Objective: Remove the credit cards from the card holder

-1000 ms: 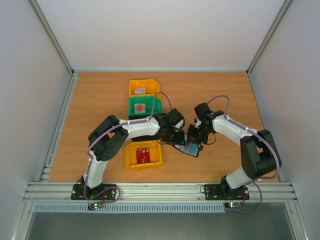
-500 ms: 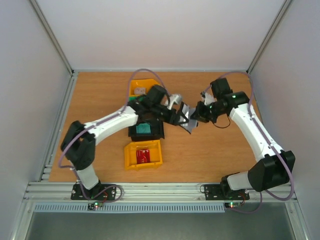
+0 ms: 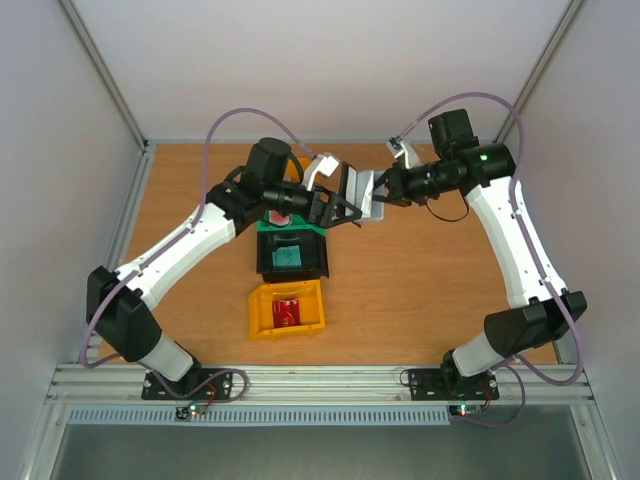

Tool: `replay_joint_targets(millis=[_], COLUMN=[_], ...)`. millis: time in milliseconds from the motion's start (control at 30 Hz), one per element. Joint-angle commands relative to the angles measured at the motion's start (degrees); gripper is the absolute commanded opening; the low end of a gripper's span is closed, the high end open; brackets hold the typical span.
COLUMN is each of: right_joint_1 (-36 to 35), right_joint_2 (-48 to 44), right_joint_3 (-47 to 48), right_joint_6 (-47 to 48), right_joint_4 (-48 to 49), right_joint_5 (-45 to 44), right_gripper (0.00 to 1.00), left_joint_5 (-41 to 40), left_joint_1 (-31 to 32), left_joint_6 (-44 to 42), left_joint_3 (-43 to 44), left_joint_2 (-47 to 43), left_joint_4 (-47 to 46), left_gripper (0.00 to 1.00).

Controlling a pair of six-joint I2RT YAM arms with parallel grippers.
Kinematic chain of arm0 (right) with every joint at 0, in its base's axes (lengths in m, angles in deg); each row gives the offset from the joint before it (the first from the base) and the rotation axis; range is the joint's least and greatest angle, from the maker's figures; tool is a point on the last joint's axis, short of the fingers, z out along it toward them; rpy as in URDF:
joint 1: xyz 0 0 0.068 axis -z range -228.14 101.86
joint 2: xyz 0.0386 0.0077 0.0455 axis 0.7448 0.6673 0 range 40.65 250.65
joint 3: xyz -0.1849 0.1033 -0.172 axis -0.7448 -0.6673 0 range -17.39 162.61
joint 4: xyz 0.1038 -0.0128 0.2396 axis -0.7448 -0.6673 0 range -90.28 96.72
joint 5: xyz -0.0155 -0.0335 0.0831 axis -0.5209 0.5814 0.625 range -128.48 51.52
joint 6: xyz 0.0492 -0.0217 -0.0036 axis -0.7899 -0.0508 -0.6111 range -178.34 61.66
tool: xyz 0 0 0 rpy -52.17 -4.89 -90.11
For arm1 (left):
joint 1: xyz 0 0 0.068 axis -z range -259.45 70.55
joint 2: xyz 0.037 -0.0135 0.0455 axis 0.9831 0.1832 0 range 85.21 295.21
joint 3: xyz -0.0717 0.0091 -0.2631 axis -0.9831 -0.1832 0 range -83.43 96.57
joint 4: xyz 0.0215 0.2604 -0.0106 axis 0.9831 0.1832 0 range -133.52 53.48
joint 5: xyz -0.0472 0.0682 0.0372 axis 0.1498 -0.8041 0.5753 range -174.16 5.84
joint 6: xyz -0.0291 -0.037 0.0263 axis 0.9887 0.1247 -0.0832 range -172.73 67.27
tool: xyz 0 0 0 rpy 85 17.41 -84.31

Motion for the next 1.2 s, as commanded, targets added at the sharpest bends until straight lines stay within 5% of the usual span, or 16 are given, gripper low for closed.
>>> replay_joint_targets(millis=[0,233,733,933,1167], right_joint_1=[-0.3,-2.9,-3.6,-3.6,-5.4], right_joint_2=[1.5,2.7,4.4,5.9,5.5], right_joint_3=[5.5,6.0,10.9,11.5,14.3], right_joint_6=[0.3,-1.8,-8.2,-19.0,-22.0], right_joint_4=[-1.5,-3.9,-4.8,-4.2,-5.0], right_joint_5=[3.2,-3.2,-6.4,-8.8,-13.9], right_gripper=[0.01,0.01,0.01,0.01,0.01], left_joint_5=[0.3,-12.6,-10.8,-24.1,-24.0], left_joint_1=[-0.6,-0.3,2.6,3.6,3.6], left_joint_6=[0.6,2.2,2.9,-8.4,-10.9], left_joint_3=[1.7,5.5,6.7,1.7,6.8], left_joint_2=[-3.1,-1.4,-0.4,-8.0,-6.1], left_joint_4=[-1.4,4.0,3.7,0.9,5.0], left_gripper=[0.97,0.99,0.99,0.99,0.99])
